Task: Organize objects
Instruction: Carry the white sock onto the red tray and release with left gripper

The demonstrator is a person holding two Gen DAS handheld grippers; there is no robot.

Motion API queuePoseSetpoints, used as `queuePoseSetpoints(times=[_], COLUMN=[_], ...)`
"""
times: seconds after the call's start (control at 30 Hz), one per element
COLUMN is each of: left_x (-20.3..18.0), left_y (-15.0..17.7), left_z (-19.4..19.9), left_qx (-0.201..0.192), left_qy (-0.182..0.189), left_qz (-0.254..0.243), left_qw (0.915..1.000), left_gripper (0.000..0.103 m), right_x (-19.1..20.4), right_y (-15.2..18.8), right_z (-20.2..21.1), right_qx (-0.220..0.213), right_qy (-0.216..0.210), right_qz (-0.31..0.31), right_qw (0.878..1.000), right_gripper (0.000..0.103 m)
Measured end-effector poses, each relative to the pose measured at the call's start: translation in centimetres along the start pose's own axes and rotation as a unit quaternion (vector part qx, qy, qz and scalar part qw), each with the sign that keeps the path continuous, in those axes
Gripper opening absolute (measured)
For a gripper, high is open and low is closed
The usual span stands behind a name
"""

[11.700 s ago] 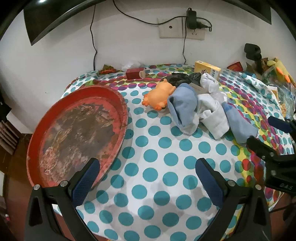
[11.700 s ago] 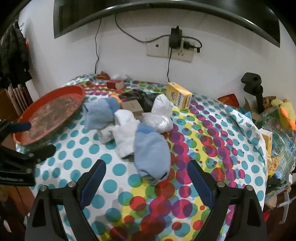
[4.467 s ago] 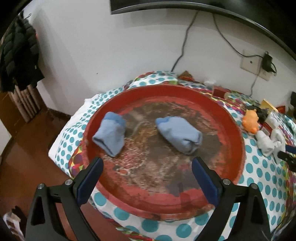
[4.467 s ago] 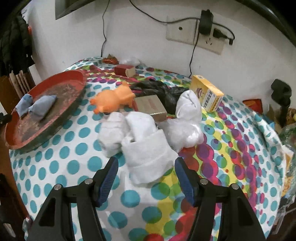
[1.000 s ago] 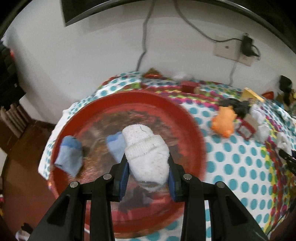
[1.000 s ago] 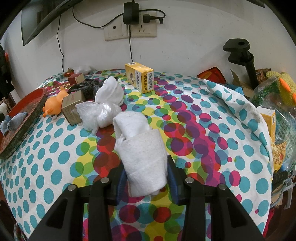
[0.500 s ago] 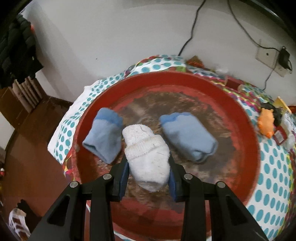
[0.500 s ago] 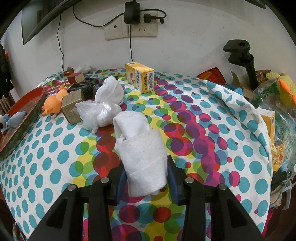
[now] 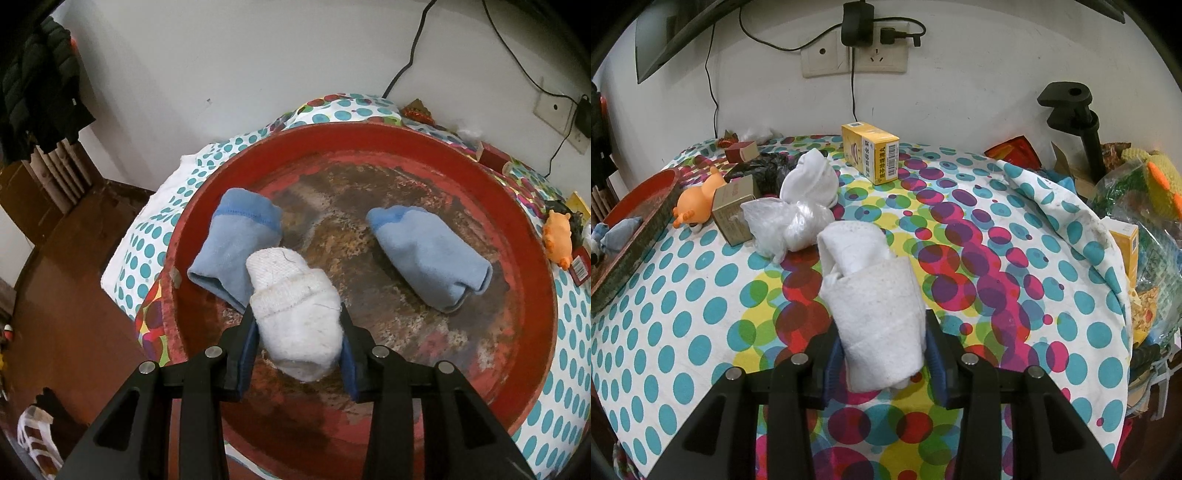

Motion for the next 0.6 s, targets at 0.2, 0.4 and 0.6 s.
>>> queuePoseSetpoints(times=[0.2,0.4,0.6], left_x=[0.0,-0.5,-1.4], left_y=[0.3,0.1,0.5], left_z=[0.2,1.9,4.1], left_qx=[-0.006,-0.027,-0.063], left_qy=[-0.002,0.003,-0.004], left_qz=[-0.004,0.005,0.041], left_qw=[1.0,0.9996,0.9972], left_gripper=[0.058,0.062,0.083], right_x=[0.0,-0.1,-0.2], right_y=[0.0,0.0,0.1], right_z=[0.0,-0.1,0.0], right_qx=[0.0,0.001,0.001], right_qy=[0.001,0.006,0.008], right_qz=[0.001,0.004,0.006], right_qw=[1.0,1.0,1.0], right_gripper=[0.041,0.041,0.041])
Point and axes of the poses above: each gripper's, at about its wrist camera, not at the fingertips, and z roughly against the way its jaws point, x to its left, y to its underside, the point moved 5 cm from there along -z, roughly the way its jaws point, and after that the axes turned 4 degrees about x, right-handed, at the moved point
